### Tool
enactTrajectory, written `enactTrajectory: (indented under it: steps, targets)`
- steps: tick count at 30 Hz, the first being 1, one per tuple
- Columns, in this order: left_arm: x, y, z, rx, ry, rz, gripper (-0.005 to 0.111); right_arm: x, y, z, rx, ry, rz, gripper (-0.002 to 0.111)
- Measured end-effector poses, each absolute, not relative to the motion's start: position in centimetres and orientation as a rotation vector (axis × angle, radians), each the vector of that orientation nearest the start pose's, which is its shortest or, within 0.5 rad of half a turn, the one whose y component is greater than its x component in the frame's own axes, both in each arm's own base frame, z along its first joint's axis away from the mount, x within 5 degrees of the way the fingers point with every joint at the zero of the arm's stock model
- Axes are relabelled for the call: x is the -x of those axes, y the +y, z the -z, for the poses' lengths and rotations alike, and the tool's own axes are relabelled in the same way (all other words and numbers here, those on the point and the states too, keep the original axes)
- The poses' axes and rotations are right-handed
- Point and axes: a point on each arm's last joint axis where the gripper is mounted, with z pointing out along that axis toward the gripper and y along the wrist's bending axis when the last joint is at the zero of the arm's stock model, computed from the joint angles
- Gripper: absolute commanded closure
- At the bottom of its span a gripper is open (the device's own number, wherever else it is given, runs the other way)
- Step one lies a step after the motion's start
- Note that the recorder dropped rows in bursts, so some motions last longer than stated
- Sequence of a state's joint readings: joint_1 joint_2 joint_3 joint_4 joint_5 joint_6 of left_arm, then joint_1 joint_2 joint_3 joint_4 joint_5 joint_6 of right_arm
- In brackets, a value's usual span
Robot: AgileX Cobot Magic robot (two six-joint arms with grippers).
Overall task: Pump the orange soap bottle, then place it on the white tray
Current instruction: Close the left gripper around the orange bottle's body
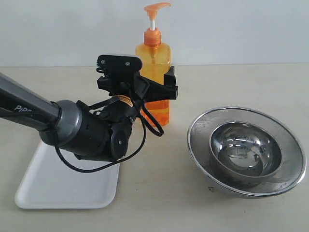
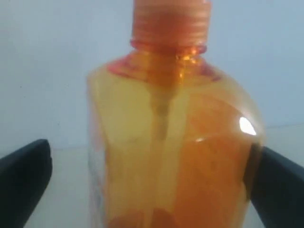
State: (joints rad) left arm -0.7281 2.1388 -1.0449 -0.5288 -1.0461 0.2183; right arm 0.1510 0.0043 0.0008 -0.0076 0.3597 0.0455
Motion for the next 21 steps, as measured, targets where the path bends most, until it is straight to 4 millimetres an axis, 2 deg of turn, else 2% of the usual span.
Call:
enactTrajectory:
  steps: [5,10,17,21]
  targets:
    - [-34.8,-25.9,-14.1,-0.21,1.552,0.293,-0.003,-5.3,0.8,-18.0,0.102,1.848,-0.13,0.109]
    - [-35.6,-26.7,-13.3,-0.214,1.559,0.299,-0.003,-5.3,0.8,-18.0,0.102,1.848,-0.13,0.109]
    - [-36.1,-27.0,-12.7,-0.213,1.562,0.297,-0.003,-5.3,0.8,-18.0,0.102,1.848,-0.13,0.109]
    - [-36.3,-27.2,-13.0,-0.218,1.549,0.291,-0.003,-5.3,0.8,-18.0,0.102,1.848,-0.13,0.109]
